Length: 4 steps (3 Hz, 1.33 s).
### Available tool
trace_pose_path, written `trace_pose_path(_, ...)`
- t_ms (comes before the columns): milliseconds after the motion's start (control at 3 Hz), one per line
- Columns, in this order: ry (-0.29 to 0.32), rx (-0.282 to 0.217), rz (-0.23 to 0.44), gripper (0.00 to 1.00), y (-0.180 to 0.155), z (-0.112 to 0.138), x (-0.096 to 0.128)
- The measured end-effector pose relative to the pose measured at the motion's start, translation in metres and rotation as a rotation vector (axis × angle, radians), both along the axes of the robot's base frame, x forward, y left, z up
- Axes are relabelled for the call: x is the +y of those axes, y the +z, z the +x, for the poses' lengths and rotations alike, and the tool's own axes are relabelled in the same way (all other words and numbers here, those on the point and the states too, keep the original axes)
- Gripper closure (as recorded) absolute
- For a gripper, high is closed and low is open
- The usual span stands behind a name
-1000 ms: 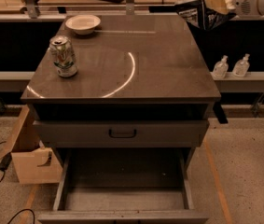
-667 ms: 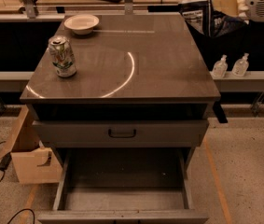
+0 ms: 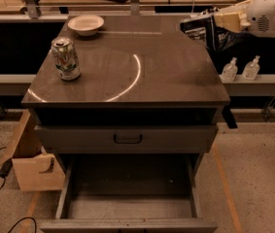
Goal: Place blue chip bag into middle drawer
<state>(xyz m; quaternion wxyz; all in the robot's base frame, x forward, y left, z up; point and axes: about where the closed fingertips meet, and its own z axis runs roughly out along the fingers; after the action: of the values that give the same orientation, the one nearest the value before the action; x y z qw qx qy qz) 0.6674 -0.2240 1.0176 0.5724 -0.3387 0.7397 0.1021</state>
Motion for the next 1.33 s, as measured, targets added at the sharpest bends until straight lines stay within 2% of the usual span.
trace_pose_path(333, 0.038, 0.011, 0.015, 1.0, 0.001, -0.021, 0.017)
trace_pose_path(667, 0.041, 0.004, 0.06, 1.0, 0.018, -0.064, 0.045)
trace_pose_path(1000, 0.068, 0.034, 0.133, 1.0, 0.007, -0.124, 0.097)
trace_pose_path(1333, 0.161, 0.085, 0.203, 1.0, -0.008, -0.155, 0.134)
